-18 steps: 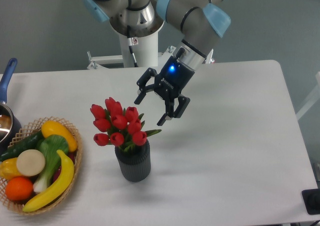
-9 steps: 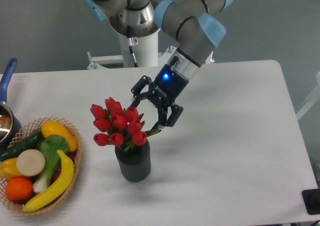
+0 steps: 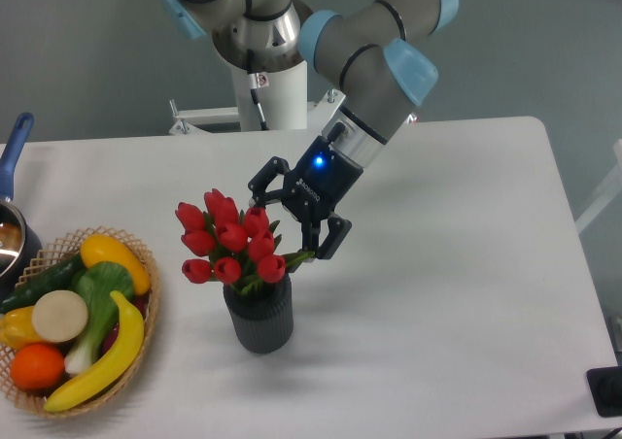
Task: Pick up the flowers from the vase
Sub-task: 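Close the gripper around the tulip stems just below the blooms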
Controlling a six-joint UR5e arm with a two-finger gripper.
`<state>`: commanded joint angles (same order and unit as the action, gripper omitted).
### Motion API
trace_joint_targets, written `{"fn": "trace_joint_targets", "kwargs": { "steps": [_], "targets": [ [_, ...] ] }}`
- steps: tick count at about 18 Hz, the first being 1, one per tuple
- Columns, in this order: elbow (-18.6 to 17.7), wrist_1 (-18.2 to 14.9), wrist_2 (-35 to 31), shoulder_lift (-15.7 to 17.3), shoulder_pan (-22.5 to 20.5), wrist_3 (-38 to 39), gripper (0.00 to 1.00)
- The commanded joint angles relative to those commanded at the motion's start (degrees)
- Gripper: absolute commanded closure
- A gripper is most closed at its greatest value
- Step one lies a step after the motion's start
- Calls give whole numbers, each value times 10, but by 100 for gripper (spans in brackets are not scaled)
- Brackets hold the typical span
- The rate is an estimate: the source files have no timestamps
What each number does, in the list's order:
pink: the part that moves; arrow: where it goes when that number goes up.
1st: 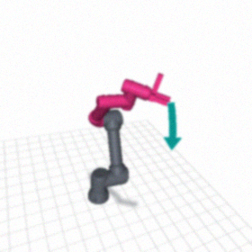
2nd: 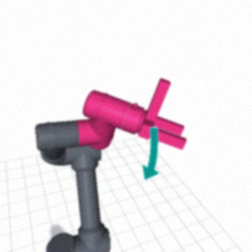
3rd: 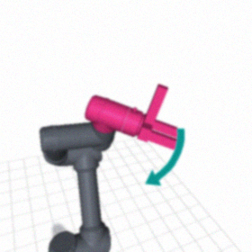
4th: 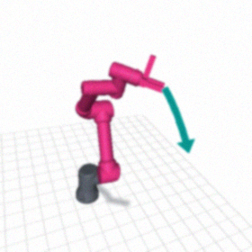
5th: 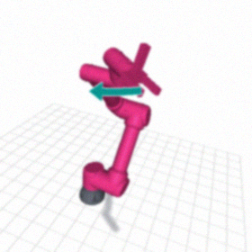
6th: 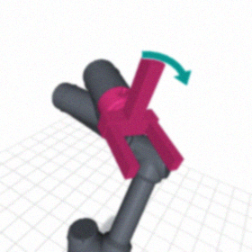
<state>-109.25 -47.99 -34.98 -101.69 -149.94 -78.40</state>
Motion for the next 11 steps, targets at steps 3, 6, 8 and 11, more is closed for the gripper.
{"fn": "trace_joint_targets", "kwargs": {
  "steps": [3,6,8,11],
  "targets": [
    [0,0,-1,-3,1,0,0],
    [3,0,-2,-5,8,0,0],
    [6,1,-2,-12,12,0,0],
    [6,4,-1,-15,16,0,0]
  ]
}}
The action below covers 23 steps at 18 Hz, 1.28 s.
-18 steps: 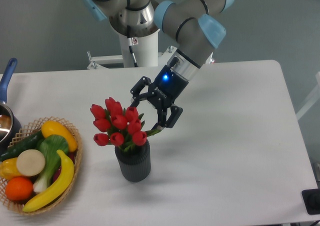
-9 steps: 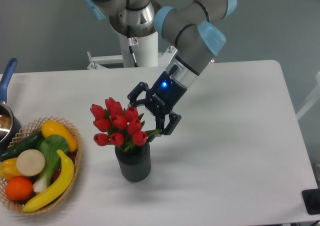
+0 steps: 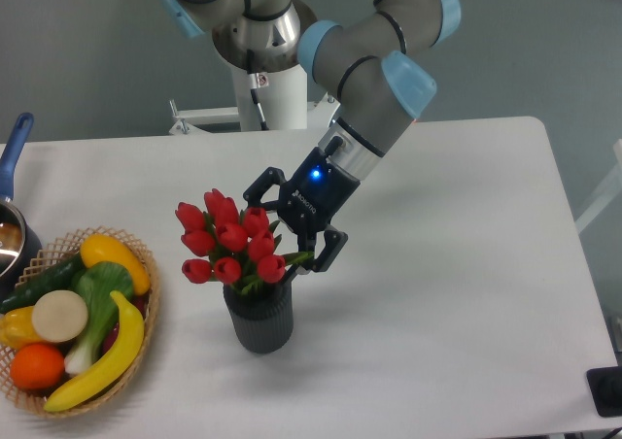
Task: Pick up the flowers from the vase
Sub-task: 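Close the gripper around the tulip stems just below the blooms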
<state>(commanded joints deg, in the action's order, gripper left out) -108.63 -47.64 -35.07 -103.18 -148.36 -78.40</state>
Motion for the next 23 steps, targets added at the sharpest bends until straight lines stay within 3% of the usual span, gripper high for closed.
{"fn": "trace_joint_targets", "kwargs": {
  "steps": [23],
  "targets": [
    [16,1,1,-23,25,0,0]
  ]
}}
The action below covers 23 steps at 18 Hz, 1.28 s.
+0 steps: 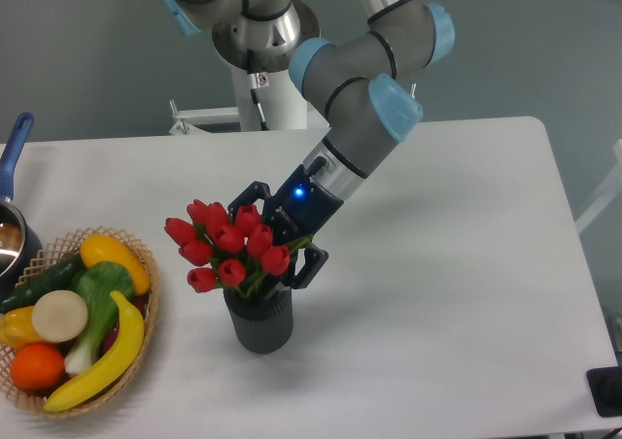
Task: Pick up the flowers from the vase
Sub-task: 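Close the gripper around the tulip stems just below the blooms, then lift the gripped tulips upward, pulling the stems out of the vase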
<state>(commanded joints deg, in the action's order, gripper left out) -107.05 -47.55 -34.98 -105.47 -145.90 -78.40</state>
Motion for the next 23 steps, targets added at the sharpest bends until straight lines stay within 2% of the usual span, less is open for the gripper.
{"fn": "trace_joint_targets", "kwargs": {
  "steps": [3,6,7,9,15,23],
  "targets": [
    [0,0,0,0,-1,0,16],
    [-1,0,-1,1,-1,0,26],
    [-1,0,0,1,-1,1,33],
    [-1,0,2,3,-2,1,37],
    [0,0,3,4,-3,1,45],
    [0,-1,19,6,-9,4,45]
  ]
}}
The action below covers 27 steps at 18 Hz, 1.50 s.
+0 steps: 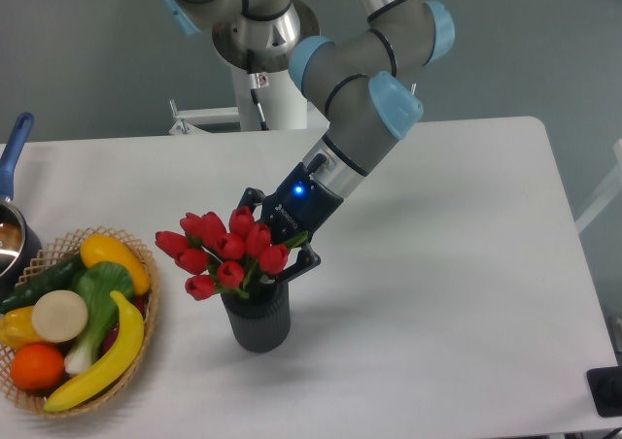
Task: Pick up the flowers from the vase
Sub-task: 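Lift the gripped tulips upward, pulling the stems out of the vase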
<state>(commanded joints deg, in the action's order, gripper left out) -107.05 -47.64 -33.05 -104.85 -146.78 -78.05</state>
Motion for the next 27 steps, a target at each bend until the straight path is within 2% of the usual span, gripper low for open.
{"fn": "trace_joint_targets", "kwargs": {
  "steps": [22,27],
  "targets": [
    [-1,-1,101,77,-38,116,45],
    [0,0,121,85,-40,141,45]
  ]
}}
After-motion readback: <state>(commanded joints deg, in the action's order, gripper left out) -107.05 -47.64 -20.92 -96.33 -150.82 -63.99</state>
